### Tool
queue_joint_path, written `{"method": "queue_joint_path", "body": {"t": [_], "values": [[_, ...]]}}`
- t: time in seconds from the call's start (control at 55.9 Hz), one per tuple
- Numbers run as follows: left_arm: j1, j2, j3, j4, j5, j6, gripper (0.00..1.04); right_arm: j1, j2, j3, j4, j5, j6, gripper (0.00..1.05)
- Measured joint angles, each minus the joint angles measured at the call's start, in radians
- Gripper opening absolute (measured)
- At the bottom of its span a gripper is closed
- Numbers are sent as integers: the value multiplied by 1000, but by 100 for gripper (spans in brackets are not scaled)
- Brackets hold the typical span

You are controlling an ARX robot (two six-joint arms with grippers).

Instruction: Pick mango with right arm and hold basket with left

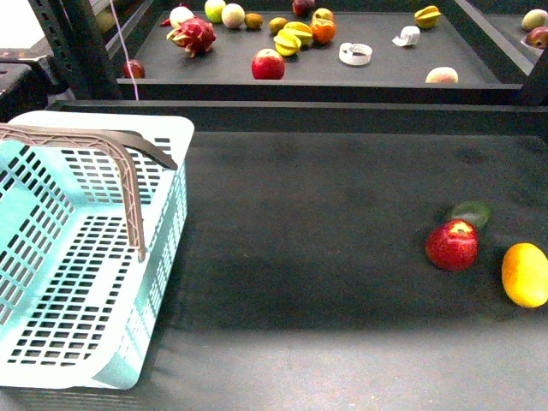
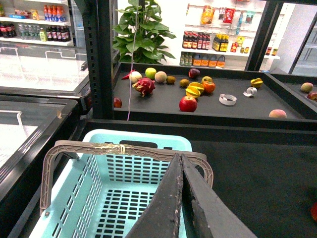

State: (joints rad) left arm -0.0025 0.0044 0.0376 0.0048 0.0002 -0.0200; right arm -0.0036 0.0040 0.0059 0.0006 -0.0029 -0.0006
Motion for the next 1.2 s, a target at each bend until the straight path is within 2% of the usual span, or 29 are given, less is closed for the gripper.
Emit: {"method": "queue_joint_path", "body": {"t": [0.215,0.251,0.716,0.931,0.967,0.984,1.02,1.074,1.11,1.199], "values": [[0,0,0,0,0,1,2,0,0,0,0,0,0,97],[0,0,0,0,0,1,6,0,0,0,0,0,0,97],[0,0,0,0,0,1,96,0,0,0,0,0,0,97],[0,0,0,0,-2,1,97,0,0,0,0,0,0,97],[-59,52,7,0,-194,-52,97,0,0,0,0,-1,0,97],[-76,73,8,8,-241,-61,97,0,0,0,0,-1,0,97],[-130,179,14,58,-422,-135,97,0,0,0,0,0,0,97],[-148,349,19,153,-575,-221,97,0,0,0,0,0,0,97],[-132,461,27,222,-610,-280,97,0,0,0,0,-2,0,97],[-63,790,80,406,-545,-451,97,1,0,0,0,-2,0,97]]}}
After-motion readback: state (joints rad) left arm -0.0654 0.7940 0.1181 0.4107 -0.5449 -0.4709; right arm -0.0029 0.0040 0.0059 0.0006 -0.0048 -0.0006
